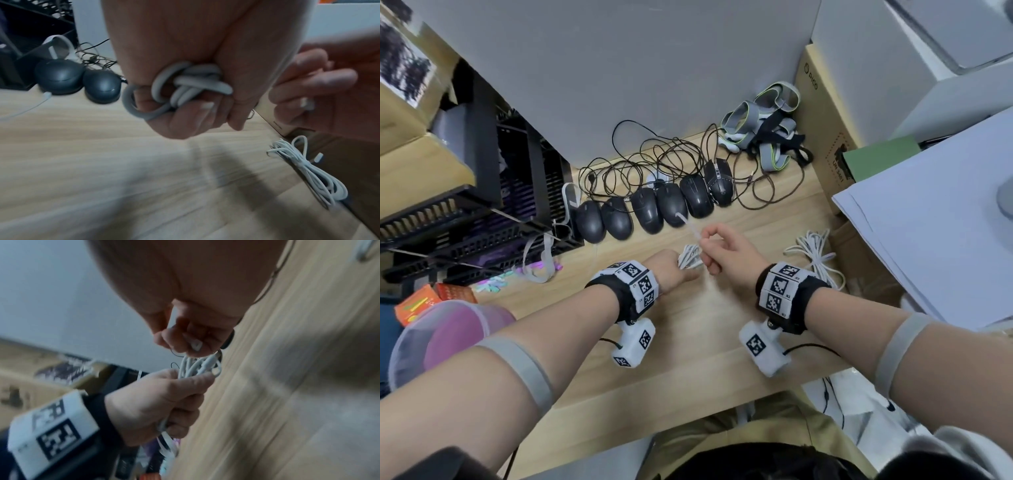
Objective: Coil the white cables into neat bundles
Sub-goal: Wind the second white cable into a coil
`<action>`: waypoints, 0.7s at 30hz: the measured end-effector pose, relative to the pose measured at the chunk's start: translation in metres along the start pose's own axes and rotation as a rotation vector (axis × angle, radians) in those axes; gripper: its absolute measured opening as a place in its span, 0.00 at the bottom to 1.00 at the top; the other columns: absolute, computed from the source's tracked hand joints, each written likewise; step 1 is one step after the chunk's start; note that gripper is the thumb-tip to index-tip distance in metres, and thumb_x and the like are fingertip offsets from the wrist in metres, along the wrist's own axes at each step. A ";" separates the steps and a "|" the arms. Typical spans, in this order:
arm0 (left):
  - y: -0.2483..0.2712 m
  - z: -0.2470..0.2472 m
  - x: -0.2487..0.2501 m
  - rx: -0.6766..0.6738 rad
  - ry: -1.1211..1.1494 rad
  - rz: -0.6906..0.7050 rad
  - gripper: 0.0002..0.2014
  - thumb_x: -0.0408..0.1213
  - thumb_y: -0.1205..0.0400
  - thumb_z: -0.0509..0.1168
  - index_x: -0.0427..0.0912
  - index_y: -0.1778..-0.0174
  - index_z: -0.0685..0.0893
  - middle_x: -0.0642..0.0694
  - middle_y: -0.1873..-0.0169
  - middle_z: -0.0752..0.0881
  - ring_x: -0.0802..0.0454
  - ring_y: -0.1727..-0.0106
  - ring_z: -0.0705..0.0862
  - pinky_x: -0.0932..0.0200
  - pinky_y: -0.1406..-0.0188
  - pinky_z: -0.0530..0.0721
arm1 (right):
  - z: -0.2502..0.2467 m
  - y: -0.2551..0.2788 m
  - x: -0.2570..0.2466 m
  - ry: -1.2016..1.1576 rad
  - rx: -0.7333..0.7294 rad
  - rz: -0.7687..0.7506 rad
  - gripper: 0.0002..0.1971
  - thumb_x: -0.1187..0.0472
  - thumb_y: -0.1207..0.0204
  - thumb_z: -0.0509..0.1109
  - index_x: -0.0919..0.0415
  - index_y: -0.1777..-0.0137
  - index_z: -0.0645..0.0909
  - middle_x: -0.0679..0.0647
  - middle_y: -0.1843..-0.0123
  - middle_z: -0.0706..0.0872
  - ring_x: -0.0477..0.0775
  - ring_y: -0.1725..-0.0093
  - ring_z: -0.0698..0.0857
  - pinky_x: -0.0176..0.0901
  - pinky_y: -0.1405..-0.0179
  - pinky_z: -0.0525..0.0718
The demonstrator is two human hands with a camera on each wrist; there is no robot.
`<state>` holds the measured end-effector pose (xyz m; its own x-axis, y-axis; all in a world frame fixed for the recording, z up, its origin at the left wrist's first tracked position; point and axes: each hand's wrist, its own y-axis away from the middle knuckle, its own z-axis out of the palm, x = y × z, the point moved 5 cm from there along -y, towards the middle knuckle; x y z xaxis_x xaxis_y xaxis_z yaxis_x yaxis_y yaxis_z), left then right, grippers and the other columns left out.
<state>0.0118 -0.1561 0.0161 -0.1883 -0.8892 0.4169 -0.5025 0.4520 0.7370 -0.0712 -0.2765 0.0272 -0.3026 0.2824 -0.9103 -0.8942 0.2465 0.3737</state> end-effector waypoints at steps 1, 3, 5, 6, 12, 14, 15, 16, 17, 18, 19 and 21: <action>0.001 -0.001 0.007 0.000 -0.051 0.022 0.16 0.49 0.15 0.69 0.42 0.63 0.78 0.48 0.76 0.76 0.52 0.79 0.73 0.62 0.79 0.71 | 0.005 0.000 0.000 -0.040 -0.031 0.040 0.09 0.67 0.16 0.63 0.55 0.57 0.74 0.53 0.73 0.77 0.47 0.79 0.71 0.36 0.78 0.70; 0.002 -0.002 0.021 -0.007 -0.136 0.075 0.15 0.47 0.14 0.68 0.41 0.60 0.80 0.48 0.76 0.75 0.54 0.79 0.72 0.65 0.83 0.70 | 0.007 0.000 0.007 -0.008 -0.023 0.145 0.09 0.65 0.17 0.65 0.56 0.60 0.75 0.54 0.74 0.76 0.46 0.82 0.67 0.34 0.83 0.63; 0.005 -0.003 0.031 -0.012 -0.207 0.097 0.15 0.48 0.15 0.69 0.39 0.57 0.83 0.48 0.77 0.76 0.54 0.79 0.72 0.67 0.86 0.68 | 0.001 0.002 0.017 0.078 0.058 0.228 0.09 0.63 0.20 0.67 0.57 0.62 0.76 0.55 0.73 0.76 0.47 0.82 0.67 0.35 0.83 0.63; 0.005 -0.003 0.034 -0.016 -0.241 0.096 0.16 0.49 0.17 0.71 0.39 0.59 0.83 0.48 0.77 0.77 0.52 0.78 0.73 0.65 0.84 0.69 | -0.001 0.003 0.020 0.094 0.084 0.260 0.09 0.62 0.21 0.68 0.58 0.63 0.78 0.55 0.73 0.78 0.47 0.82 0.68 0.36 0.82 0.64; 0.003 0.004 0.039 -0.048 -0.189 0.051 0.19 0.48 0.37 0.86 0.45 0.69 0.83 0.51 0.75 0.82 0.52 0.73 0.78 0.65 0.77 0.73 | -0.003 0.013 0.020 -0.169 -0.034 0.435 0.12 0.57 0.17 0.67 0.57 0.63 0.80 0.49 0.74 0.76 0.44 0.79 0.69 0.36 0.76 0.65; 0.005 0.000 0.046 -0.002 -0.192 0.059 0.20 0.46 0.37 0.87 0.44 0.67 0.81 0.53 0.74 0.81 0.54 0.70 0.78 0.68 0.81 0.71 | -0.003 0.017 0.021 -0.211 -0.076 0.474 0.12 0.56 0.16 0.65 0.56 0.63 0.79 0.48 0.73 0.75 0.43 0.78 0.67 0.35 0.75 0.61; 0.007 -0.002 0.050 0.021 -0.212 0.075 0.22 0.45 0.36 0.87 0.42 0.62 0.80 0.53 0.71 0.82 0.55 0.68 0.80 0.69 0.80 0.71 | -0.003 0.019 0.023 -0.232 -0.089 0.512 0.13 0.55 0.15 0.64 0.55 0.62 0.78 0.47 0.74 0.74 0.42 0.79 0.66 0.33 0.76 0.60; 0.009 -0.002 0.054 0.035 -0.240 0.100 0.27 0.45 0.37 0.87 0.40 0.54 0.79 0.51 0.65 0.84 0.55 0.63 0.82 0.68 0.76 0.74 | -0.003 0.022 0.025 -0.257 -0.101 0.556 0.13 0.54 0.15 0.62 0.55 0.62 0.77 0.45 0.75 0.74 0.41 0.80 0.66 0.31 0.77 0.59; 0.010 -0.003 0.056 0.047 -0.259 0.135 0.31 0.46 0.38 0.87 0.39 0.47 0.78 0.50 0.60 0.86 0.55 0.59 0.83 0.66 0.71 0.78 | -0.003 0.024 0.027 -0.278 -0.113 0.593 0.14 0.52 0.14 0.62 0.55 0.62 0.76 0.44 0.76 0.73 0.40 0.81 0.66 0.30 0.79 0.59; 0.012 -0.002 0.060 0.046 -0.263 0.180 0.32 0.45 0.37 0.86 0.39 0.44 0.78 0.49 0.57 0.86 0.55 0.57 0.83 0.65 0.67 0.79 | -0.004 0.027 0.028 -0.289 -0.122 0.618 0.14 0.51 0.14 0.61 0.54 0.62 0.76 0.44 0.76 0.73 0.39 0.81 0.66 0.29 0.80 0.59; 0.014 -0.001 0.062 0.032 -0.248 0.215 0.30 0.44 0.36 0.85 0.38 0.45 0.80 0.50 0.58 0.87 0.56 0.60 0.83 0.66 0.67 0.80 | -0.005 0.029 0.028 -0.290 -0.127 0.632 0.15 0.50 0.15 0.62 0.54 0.63 0.75 0.43 0.76 0.72 0.39 0.81 0.66 0.28 0.80 0.59; 0.015 0.002 0.060 -0.063 -0.133 0.260 0.24 0.41 0.34 0.84 0.36 0.49 0.83 0.50 0.66 0.86 0.54 0.68 0.80 0.61 0.73 0.80 | -0.006 0.031 0.029 -0.274 -0.125 0.626 0.17 0.47 0.16 0.62 0.53 0.65 0.73 0.43 0.76 0.71 0.39 0.81 0.66 0.28 0.80 0.57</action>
<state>-0.0090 -0.2032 0.0508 -0.4147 -0.7423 0.5262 -0.3702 0.6659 0.6476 -0.1093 -0.2668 0.0112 -0.6946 0.5642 -0.4464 -0.6149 -0.1434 0.7755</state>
